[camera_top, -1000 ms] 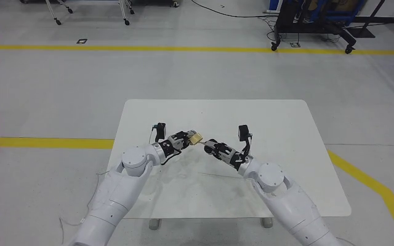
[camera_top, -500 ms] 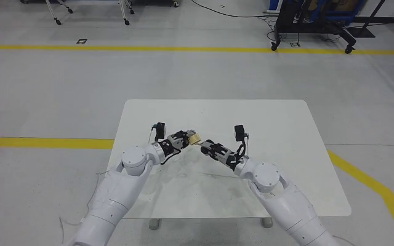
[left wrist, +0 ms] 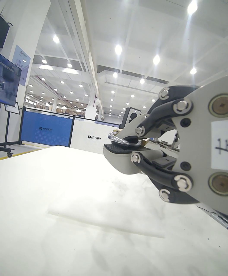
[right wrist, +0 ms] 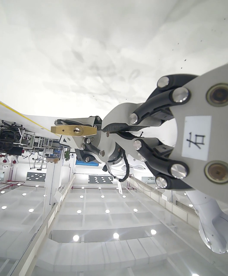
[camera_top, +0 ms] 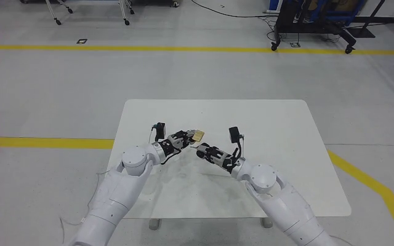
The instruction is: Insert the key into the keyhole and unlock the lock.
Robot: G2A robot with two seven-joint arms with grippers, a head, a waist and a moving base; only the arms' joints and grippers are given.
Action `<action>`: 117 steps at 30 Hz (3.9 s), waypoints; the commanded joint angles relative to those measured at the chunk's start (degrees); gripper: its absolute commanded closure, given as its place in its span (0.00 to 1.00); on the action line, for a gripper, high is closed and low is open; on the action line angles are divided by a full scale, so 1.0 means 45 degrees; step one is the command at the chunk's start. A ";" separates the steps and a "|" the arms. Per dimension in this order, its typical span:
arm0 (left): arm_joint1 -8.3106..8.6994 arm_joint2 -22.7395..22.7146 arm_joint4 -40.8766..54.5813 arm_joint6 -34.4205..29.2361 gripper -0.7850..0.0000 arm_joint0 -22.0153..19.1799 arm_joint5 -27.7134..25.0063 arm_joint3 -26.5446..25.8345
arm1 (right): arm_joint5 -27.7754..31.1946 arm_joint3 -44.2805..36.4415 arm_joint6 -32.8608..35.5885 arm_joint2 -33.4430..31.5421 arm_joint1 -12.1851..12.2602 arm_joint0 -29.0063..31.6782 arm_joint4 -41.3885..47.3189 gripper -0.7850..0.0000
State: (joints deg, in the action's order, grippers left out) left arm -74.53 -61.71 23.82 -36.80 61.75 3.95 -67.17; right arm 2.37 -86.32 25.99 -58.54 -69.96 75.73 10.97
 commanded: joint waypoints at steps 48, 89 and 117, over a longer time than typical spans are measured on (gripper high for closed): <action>-0.0013 -0.0131 -0.0138 -0.0153 1.00 0.0090 -0.0026 -0.0135 | -0.0390 -0.0564 -0.0925 -0.1232 0.0012 0.0510 -0.0376 1.00; -0.0003 -0.0179 -0.0134 -0.0697 1.00 0.0082 -0.0354 -0.0138 | -0.1172 -0.0440 -0.0801 -0.0964 -0.0164 0.0107 -0.0943 0.00; 0.0022 -0.0354 -0.0779 -0.0423 1.00 0.0526 -0.3074 -0.0724 | -0.0936 0.1571 0.4757 -0.1882 -0.0165 -0.0528 0.5314 0.56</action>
State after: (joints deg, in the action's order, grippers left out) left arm -74.45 -63.32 20.49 -38.61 64.12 -9.84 -70.41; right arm -1.68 -79.48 47.59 -67.24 -70.65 73.64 34.93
